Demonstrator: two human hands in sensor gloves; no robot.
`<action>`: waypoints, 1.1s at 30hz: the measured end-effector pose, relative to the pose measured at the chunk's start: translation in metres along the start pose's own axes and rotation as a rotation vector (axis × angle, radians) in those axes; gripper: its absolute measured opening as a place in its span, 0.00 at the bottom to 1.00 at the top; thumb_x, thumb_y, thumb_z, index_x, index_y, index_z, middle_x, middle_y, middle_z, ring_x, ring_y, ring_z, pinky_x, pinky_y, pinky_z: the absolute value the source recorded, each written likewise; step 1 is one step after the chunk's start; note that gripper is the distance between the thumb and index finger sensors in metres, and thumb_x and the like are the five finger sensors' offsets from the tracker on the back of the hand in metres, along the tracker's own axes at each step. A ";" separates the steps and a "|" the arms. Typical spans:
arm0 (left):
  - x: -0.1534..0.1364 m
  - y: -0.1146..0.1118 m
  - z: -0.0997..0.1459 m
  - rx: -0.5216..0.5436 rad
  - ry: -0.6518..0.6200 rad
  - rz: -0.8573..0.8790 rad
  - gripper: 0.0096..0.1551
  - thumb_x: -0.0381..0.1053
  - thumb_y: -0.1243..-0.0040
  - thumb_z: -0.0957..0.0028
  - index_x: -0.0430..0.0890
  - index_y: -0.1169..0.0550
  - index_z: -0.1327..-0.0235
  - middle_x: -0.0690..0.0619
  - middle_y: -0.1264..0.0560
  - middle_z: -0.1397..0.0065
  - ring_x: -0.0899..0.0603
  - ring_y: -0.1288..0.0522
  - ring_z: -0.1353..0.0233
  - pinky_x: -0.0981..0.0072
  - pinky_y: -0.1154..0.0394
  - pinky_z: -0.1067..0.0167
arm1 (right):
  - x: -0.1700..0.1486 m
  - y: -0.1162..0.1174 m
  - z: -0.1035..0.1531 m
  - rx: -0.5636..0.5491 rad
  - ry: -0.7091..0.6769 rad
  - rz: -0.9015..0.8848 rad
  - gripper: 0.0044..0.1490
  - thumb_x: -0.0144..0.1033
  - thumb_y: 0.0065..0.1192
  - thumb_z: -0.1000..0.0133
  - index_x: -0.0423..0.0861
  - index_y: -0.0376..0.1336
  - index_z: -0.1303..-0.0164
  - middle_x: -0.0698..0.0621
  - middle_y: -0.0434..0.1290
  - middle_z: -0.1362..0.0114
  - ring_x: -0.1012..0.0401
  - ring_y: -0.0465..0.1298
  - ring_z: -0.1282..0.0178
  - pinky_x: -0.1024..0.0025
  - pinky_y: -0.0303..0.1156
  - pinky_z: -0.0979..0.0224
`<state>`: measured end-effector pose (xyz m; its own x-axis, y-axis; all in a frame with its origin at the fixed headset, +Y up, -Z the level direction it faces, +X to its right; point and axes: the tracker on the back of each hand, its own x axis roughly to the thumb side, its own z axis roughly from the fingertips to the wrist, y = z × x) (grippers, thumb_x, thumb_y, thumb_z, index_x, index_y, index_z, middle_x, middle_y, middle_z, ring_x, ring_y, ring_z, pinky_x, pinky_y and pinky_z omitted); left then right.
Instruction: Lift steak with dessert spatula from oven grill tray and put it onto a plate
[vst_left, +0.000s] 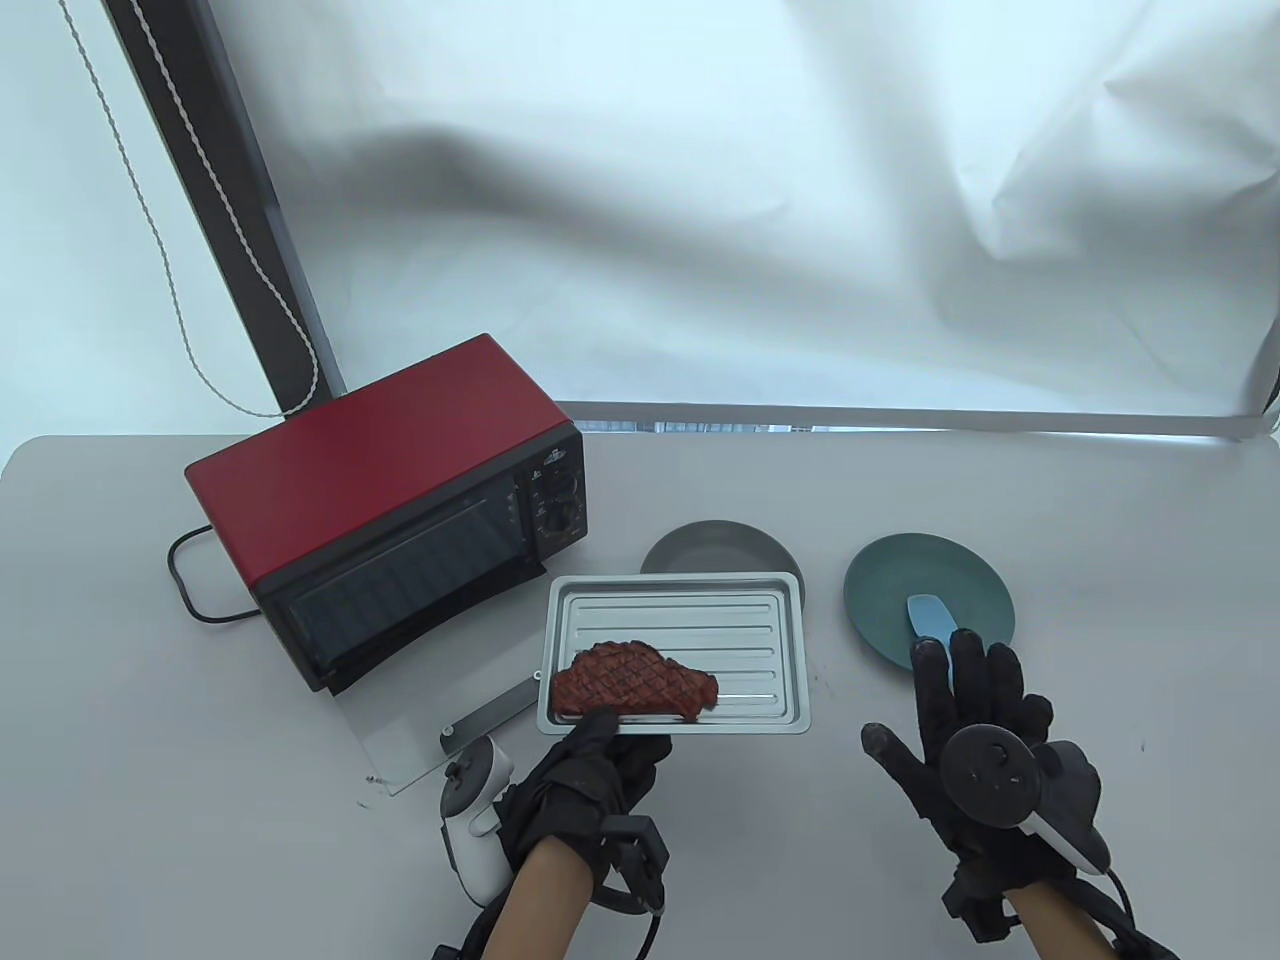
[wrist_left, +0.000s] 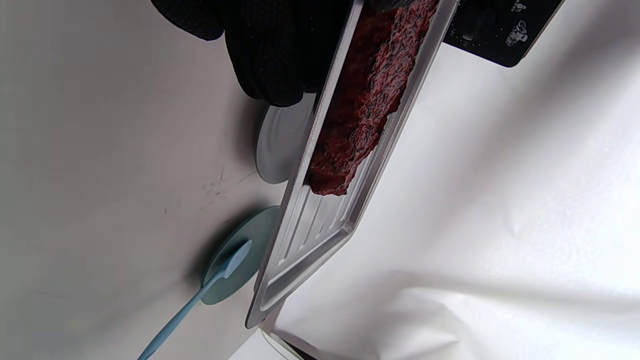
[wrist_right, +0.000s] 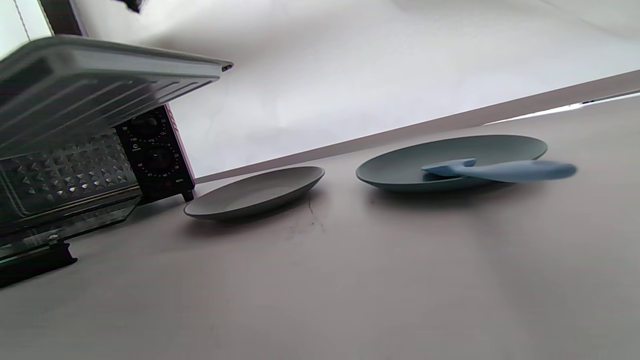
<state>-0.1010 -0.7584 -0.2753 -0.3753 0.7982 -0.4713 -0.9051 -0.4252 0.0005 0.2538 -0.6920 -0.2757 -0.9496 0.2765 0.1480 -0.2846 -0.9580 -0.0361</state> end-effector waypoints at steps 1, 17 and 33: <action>-0.002 -0.002 0.000 -0.005 0.003 -0.001 0.23 0.47 0.52 0.23 0.38 0.37 0.21 0.47 0.27 0.25 0.42 0.23 0.28 0.40 0.36 0.27 | 0.000 0.000 0.000 0.002 -0.002 -0.003 0.58 0.67 0.40 0.32 0.45 0.23 0.13 0.26 0.24 0.10 0.24 0.30 0.15 0.16 0.35 0.27; -0.021 -0.029 0.007 -0.080 0.056 -0.044 0.24 0.48 0.51 0.25 0.40 0.39 0.22 0.47 0.29 0.24 0.42 0.25 0.26 0.39 0.36 0.28 | 0.000 0.009 0.000 0.016 0.002 -0.110 0.58 0.68 0.38 0.32 0.45 0.21 0.14 0.25 0.25 0.10 0.25 0.33 0.14 0.17 0.38 0.26; -0.033 -0.043 0.010 -0.158 0.092 -0.040 0.24 0.48 0.50 0.25 0.42 0.40 0.22 0.48 0.31 0.23 0.42 0.27 0.24 0.39 0.36 0.27 | -0.006 0.029 -0.001 0.099 0.084 -0.562 0.59 0.64 0.35 0.30 0.33 0.20 0.18 0.20 0.36 0.12 0.27 0.49 0.15 0.29 0.54 0.21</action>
<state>-0.0514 -0.7620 -0.2515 -0.3128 0.7764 -0.5471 -0.8738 -0.4611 -0.1548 0.2512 -0.7210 -0.2790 -0.6643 0.7464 0.0386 -0.7387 -0.6636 0.1184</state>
